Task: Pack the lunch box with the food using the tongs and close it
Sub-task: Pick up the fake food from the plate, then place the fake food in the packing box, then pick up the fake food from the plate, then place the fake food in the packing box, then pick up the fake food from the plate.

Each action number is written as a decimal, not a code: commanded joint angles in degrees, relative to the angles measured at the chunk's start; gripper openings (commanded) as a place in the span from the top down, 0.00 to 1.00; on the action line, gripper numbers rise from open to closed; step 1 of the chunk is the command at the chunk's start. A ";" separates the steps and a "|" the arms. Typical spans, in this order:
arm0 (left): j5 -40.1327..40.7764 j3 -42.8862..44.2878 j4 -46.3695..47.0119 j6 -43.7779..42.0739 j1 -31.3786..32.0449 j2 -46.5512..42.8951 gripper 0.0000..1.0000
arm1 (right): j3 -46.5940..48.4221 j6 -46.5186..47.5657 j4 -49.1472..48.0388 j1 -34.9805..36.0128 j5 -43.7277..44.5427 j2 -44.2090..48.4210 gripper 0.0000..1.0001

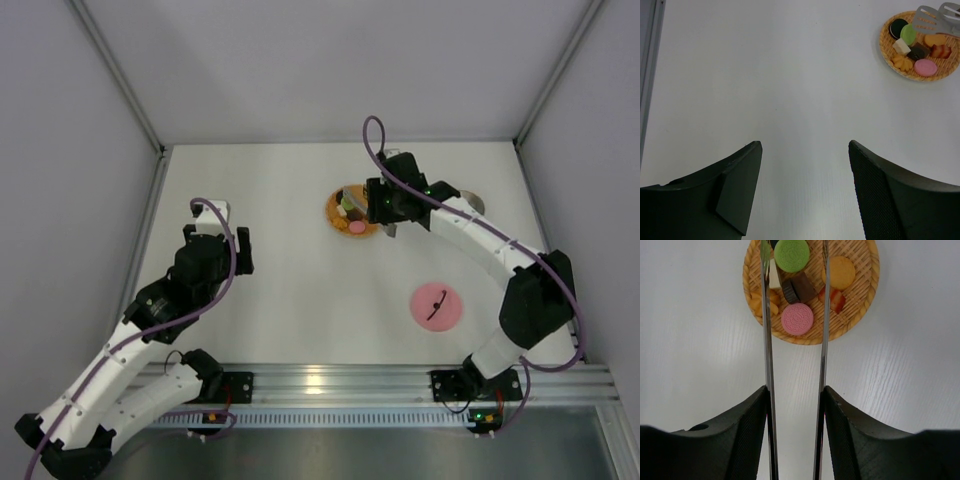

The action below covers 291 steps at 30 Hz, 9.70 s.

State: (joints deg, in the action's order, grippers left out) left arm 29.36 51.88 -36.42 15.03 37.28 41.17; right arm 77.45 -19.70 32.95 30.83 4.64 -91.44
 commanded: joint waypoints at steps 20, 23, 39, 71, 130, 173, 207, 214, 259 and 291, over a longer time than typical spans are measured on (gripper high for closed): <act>0.34 -0.37 1.88 -0.35 -0.10 0.32 0.25 | 7.54 0.02 -4.56 0.81 -0.51 -8.23 0.51; 0.34 -0.37 1.97 -0.35 -0.10 0.40 0.25 | 6.84 -0.25 -5.00 0.81 -0.60 -8.40 0.51; 0.25 -0.37 1.97 -0.44 -0.01 0.23 0.25 | 6.05 -0.77 -5.79 0.02 -2.54 -8.23 0.66; -0.19 -0.29 1.88 -0.44 -0.01 -0.56 0.25 | -7.65 -0.60 0.44 -11.73 4.41 19.53 0.69; 0.26 -0.37 1.97 -0.35 -0.01 0.23 0.25 | -10.83 -3.94 0.72 -2.98 10.91 19.73 0.55; 0.17 -0.46 1.80 -0.35 -0.10 -0.12 0.25 | -5.03 -6.22 -2.45 6.61 13.46 1.44 0.70; -0.45 -0.37 1.97 -0.44 -0.10 -0.21 0.25 | -13.46 -2.62 6.43 -15.52 14.87 29.12 0.77; -0.36 -0.37 1.97 -0.44 -0.01 -0.12 0.25 | -18.73 -2.01 5.28 -19.66 14.87 30.44 0.76; 0.17 -0.55 1.80 -0.35 -0.10 0.32 0.25 | -1.96 -3.41 -0.87 0.02 12.06 6.03 0.56; 0.08 -0.55 1.88 -0.35 -0.01 0.14 0.25 | 4.90 -2.97 -0.34 5.47 14.78 -7.43 0.55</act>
State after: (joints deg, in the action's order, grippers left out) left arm 29.17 51.86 -36.40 15.00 37.28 41.65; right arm 79.40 -22.70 33.93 34.81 18.00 -97.76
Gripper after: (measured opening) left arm 0.755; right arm 0.451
